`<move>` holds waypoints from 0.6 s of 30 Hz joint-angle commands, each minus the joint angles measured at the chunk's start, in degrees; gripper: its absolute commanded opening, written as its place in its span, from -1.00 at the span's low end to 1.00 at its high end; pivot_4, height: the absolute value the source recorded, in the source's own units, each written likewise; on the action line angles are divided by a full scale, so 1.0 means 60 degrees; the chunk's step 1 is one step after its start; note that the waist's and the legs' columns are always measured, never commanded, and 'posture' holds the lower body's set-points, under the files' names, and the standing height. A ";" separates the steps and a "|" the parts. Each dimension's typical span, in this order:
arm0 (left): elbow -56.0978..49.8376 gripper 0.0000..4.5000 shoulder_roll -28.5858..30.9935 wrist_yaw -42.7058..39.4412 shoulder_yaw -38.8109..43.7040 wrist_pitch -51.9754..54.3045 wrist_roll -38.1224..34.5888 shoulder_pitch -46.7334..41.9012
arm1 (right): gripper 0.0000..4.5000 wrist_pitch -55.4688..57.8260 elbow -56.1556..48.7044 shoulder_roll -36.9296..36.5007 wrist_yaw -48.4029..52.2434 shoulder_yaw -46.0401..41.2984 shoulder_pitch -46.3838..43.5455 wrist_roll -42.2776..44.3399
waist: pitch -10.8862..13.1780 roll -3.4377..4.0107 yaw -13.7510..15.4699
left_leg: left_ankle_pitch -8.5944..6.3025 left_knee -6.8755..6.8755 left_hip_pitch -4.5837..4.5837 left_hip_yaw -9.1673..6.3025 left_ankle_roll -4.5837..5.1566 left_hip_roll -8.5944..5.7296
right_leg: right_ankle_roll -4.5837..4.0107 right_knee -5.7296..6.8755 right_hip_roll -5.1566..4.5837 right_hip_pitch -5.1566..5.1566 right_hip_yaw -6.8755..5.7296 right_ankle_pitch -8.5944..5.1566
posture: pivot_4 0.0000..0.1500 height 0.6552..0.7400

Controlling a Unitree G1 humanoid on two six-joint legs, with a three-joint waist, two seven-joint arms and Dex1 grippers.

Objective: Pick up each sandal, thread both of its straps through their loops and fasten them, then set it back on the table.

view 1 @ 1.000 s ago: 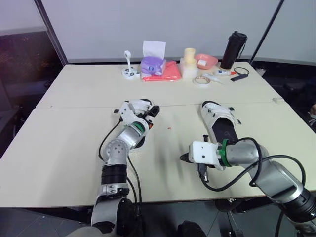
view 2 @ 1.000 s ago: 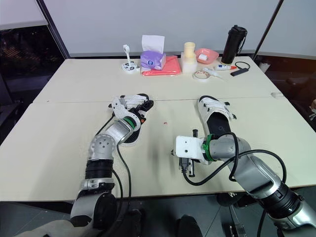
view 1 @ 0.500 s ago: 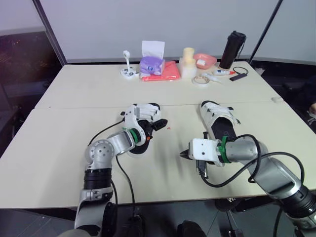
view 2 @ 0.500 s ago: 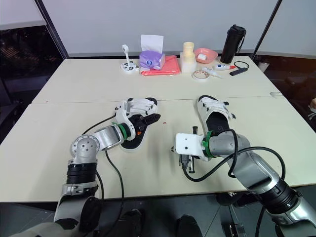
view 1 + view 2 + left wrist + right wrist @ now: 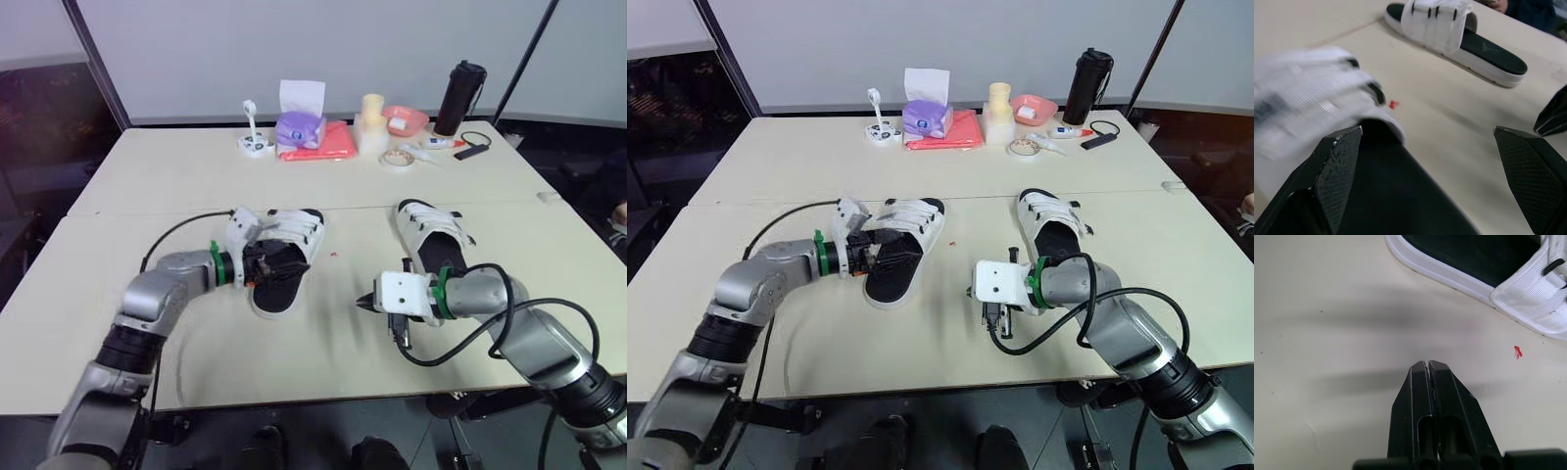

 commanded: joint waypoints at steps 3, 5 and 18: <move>-0.0612 0.99 0.0885 -0.1731 0.0449 0.0103 -0.0289 -0.0128 | -1.00 -0.0158 0.0056 -0.0064 -0.0013 -0.0412 -0.0264 0.0006 | 0.0005 0.0007 -0.0097 | -0.0003 -0.0008 0.0000 0.0001 0.0004 0.0002 | 0.0001 -0.0002 0.0000 -0.0003 0.0000 0.0000 | 1.00 0.87; -0.1120 0.99 0.1241 -0.1992 0.0648 0.0383 -0.0496 0.0087 | -1.00 0.0064 0.0017 -0.0137 -0.0025 -0.0817 -0.0264 0.0266 | 0.0012 0.0017 -0.0192 | -0.0002 -0.0016 0.0000 -0.0001 0.0004 0.0006 | 0.0001 -0.0001 0.0000 -0.0006 0.0000 0.0000 | 1.00 0.87; -0.4286 0.99 0.3795 -0.2541 0.2521 0.2357 -0.2031 0.2118 | -1.00 0.2298 -0.0802 -0.1730 0.0707 -0.4321 0.0130 0.2926 | 0.0050 0.0076 -0.0196 | -0.0005 -0.0025 0.0000 0.0005 0.0009 0.0038 | -0.0001 -0.0003 -0.0002 -0.0008 0.0006 -0.0002 | 1.00 0.87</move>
